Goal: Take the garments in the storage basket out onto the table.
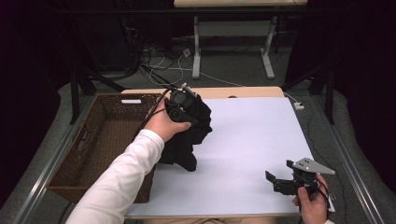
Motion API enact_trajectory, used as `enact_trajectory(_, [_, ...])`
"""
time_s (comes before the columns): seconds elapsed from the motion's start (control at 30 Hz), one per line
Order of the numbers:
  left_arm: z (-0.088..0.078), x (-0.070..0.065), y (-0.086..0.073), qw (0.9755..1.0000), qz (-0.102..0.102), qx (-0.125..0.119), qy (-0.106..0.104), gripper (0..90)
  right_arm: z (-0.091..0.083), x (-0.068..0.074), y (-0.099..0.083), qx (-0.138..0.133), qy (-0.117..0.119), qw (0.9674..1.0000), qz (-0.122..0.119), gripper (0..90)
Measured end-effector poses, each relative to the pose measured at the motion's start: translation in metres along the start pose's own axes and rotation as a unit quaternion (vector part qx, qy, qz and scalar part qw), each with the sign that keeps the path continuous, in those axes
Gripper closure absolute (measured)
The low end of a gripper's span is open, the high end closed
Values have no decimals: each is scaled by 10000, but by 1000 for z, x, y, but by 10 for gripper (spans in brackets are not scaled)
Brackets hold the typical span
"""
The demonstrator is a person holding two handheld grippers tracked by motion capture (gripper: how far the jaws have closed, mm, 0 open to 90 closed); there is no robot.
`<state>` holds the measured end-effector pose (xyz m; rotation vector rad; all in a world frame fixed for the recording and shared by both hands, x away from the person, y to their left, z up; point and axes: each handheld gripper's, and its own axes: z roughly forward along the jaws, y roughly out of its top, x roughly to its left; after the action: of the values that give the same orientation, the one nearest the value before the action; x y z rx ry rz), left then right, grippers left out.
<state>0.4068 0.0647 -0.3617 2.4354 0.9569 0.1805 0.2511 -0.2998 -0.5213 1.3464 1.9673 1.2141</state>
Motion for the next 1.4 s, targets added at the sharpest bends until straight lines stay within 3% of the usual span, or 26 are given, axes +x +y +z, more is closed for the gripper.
enact_trajectory(0.3, [14, -24, 11, 9997, 107, -40, -235, 622, -1, 0, 0, -12, 24, 10000, 12, 65])
enact_trajectory(0.63, [32, -42, 15, 9992, 205, 6, -347, 622, -1, 0, 1, -26, 54, 10000, 30, 65])
enact_trajectory(0.77, [39, -47, 15, 9990, 203, 9, -406, 621, -1, 0, 1, -27, 50, 10000, 17, 65])
enact_trajectory(0.9, [51, -52, 14, 9983, 356, 77, -446, 620, -1, 0, 1, -36, 25, 10000, 11, 65])
enact_trajectory(1.07, [61, -57, 12, 9980, 322, 117, -538, 620, -1, 0, 1, -9, 24, 10000, -8, 65])
enact_trajectory(1.23, [76, -62, 11, 9970, 467, 189, -583, 618, -1, 0, 0, -34, 35, 10000, 6, 65])
enact_trajectory(1.4, [86, -66, 9, 9965, 399, 210, -697, 618, -1, -1, 1, -11, 21, 10000, -13, 65])
